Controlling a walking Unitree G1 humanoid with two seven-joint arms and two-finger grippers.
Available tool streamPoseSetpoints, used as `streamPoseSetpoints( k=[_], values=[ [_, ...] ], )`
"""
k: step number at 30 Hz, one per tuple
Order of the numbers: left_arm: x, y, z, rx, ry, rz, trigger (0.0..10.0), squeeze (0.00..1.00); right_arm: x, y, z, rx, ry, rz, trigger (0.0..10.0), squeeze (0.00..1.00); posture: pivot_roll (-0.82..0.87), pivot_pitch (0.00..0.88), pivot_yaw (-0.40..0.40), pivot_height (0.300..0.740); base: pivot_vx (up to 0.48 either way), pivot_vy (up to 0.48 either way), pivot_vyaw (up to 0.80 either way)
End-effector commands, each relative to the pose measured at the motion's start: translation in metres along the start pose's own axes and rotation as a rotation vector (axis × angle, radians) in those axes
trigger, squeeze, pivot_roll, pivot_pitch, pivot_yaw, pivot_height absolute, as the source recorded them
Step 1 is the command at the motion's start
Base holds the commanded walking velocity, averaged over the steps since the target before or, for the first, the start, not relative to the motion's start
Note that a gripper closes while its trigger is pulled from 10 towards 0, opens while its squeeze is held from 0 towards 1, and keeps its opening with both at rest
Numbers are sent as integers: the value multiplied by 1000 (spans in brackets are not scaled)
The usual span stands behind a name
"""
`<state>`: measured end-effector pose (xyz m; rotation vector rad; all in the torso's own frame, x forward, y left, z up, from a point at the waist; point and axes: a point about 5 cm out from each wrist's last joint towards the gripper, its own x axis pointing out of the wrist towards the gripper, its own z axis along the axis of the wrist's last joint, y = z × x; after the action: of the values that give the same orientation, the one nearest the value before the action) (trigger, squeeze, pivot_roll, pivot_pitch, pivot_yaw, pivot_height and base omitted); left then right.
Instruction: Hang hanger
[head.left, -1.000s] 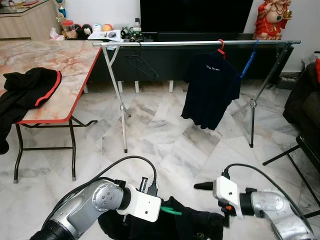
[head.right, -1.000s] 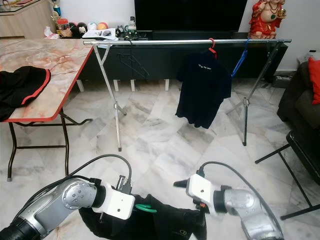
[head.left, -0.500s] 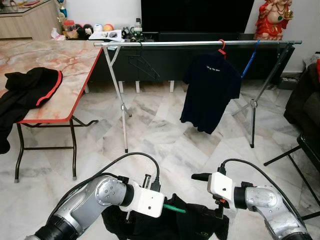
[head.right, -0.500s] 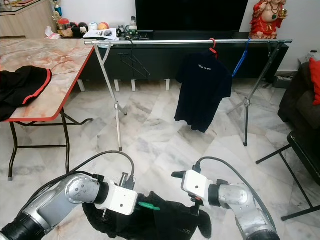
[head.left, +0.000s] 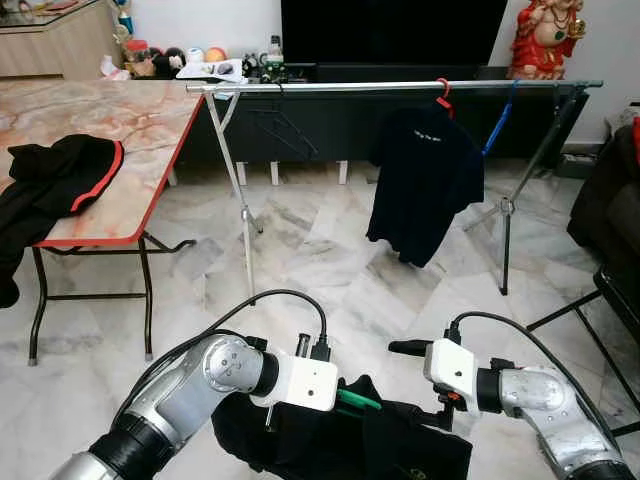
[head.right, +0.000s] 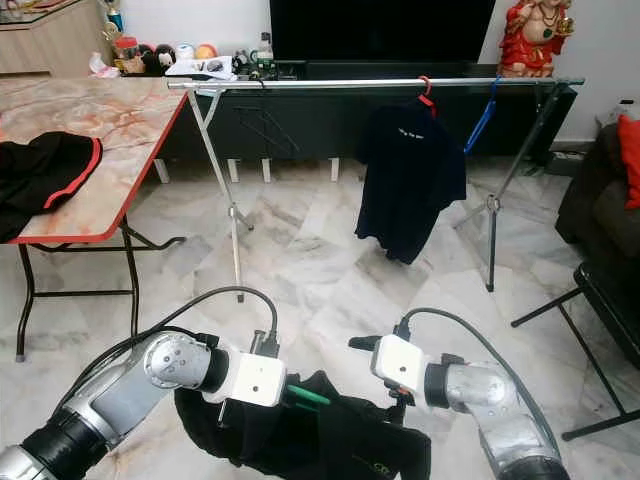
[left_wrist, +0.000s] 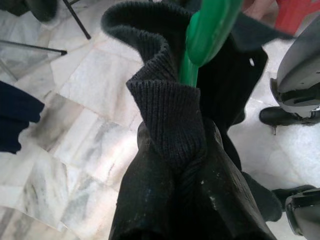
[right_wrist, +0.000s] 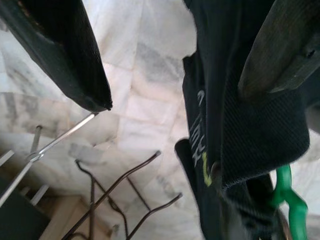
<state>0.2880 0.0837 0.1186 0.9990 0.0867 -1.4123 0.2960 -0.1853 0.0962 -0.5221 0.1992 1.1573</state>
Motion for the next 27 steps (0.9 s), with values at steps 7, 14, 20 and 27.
streamPoseSetpoints(
  k=[7, 14, 20, 27],
  values=[
    [-12, 13, -11, -59, 29, 102, 10000, 0, -7, -5, 10, -10, -46, -15, 10000, 0, 71, 68, 7, 740, 0, 0, 0],
    [-25, 21, -15, -77, 33, 139, 10000, 0, -10, -1, 5, -24, -9, 11, 10000, 0, 77, 66, 4, 740, 0, 0, 0],
    [-29, 26, -12, -65, 24, 154, 10000, 0, -7, -3, 5, -30, -4, -1, 10000, 0, 79, 60, 1, 740, 0, 0, 0],
    [-27, 23, -2, -46, -6, 121, 10000, 0, -4, -13, 7, -83, 5, -107, 10000, 0, 81, 56, -1, 740, 0, 0, 0]
  ],
)
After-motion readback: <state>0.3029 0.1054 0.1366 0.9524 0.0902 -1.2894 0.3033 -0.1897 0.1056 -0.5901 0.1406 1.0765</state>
